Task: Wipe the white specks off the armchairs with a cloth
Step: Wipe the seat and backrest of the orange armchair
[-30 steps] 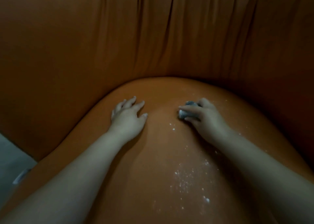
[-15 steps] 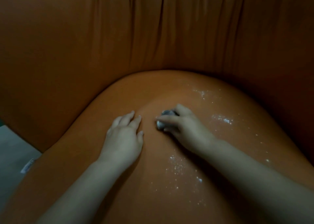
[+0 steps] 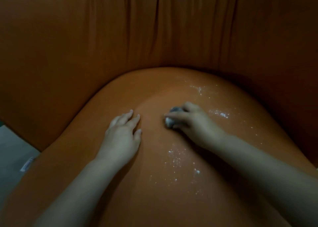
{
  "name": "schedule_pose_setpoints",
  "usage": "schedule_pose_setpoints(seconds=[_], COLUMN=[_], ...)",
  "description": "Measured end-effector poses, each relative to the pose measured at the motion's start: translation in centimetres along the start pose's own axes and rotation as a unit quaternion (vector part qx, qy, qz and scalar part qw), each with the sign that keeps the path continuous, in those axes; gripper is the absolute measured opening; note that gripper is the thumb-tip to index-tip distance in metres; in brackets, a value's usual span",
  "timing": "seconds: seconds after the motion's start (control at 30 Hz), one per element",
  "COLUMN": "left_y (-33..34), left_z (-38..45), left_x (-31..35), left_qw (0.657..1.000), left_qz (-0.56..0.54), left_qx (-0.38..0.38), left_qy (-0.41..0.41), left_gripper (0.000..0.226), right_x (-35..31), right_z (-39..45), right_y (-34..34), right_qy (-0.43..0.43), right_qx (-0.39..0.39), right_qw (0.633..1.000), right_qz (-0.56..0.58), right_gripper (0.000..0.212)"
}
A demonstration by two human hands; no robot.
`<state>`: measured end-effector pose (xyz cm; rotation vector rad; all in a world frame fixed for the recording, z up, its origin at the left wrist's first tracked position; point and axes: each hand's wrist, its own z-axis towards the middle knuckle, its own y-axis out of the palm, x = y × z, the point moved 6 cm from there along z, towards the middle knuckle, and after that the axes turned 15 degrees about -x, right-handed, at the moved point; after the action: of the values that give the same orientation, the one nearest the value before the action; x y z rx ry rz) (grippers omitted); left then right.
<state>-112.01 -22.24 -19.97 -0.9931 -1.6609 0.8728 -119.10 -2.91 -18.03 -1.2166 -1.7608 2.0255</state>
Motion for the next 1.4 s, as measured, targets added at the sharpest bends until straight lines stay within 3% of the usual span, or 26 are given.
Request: schedule_pose_setpoints(seconds=[0.1, 0.3, 0.47, 0.53, 0.67, 0.87, 1.03, 1.2, 1.4], left_y=[0.0, 0.1, 0.4, 0.6, 0.7, 0.9, 1.4, 1.3, 1.3], left_z=[-0.2, -0.7, -1.5, -1.7, -2.1, -3.3, -3.8, -4.1, -4.3], left_x=[0.3, 0.4, 0.1, 0.3, 0.3, 0.0, 0.1, -0.1, 0.2], left_qw=[1.0, 1.0, 1.0, 1.0, 0.999, 0.998, 0.998, 0.998, 0.998], left_qz=[-0.007, -0.002, 0.01, 0.015, 0.021, 0.028, 0.035, 0.029, 0.025], left_qx=[-0.001, -0.004, -0.021, -0.019, -0.026, -0.042, -0.035, -0.043, -0.035], left_qy=[-0.001, 0.002, 0.015, 0.015, 0.018, 0.031, 0.03, 0.044, 0.042], left_gripper=[0.05, 0.05, 0.051, 0.051, 0.052, 0.052, 0.051, 0.051, 0.052], right_x=[2.3, -3.5, 0.9, -1.0, -5.1, -0.8, -6.0, -2.3, -7.0], right_z=[-0.3, -2.7, -3.2, -3.4, -5.2, -5.9, -6.5, -7.8, -7.3], right_y=[-1.4, 1.9, -0.5, 0.5, 2.8, 0.3, 3.4, 1.3, 3.8], right_qy=[0.081, -0.044, 0.074, 0.047, -0.035, 0.091, -0.014, 0.072, -0.027], right_qx=[0.05, -0.053, 0.036, 0.033, -0.055, 0.015, -0.064, -0.002, -0.065], right_qw=[0.995, 0.997, 0.997, 0.998, 0.998, 0.995, 0.998, 0.997, 0.997], right_qz=[0.028, -0.015, 0.001, 0.005, -0.006, 0.024, 0.005, 0.008, 0.004], right_gripper=[0.038, 0.037, 0.038, 0.036, 0.039, 0.04, 0.043, 0.04, 0.037])
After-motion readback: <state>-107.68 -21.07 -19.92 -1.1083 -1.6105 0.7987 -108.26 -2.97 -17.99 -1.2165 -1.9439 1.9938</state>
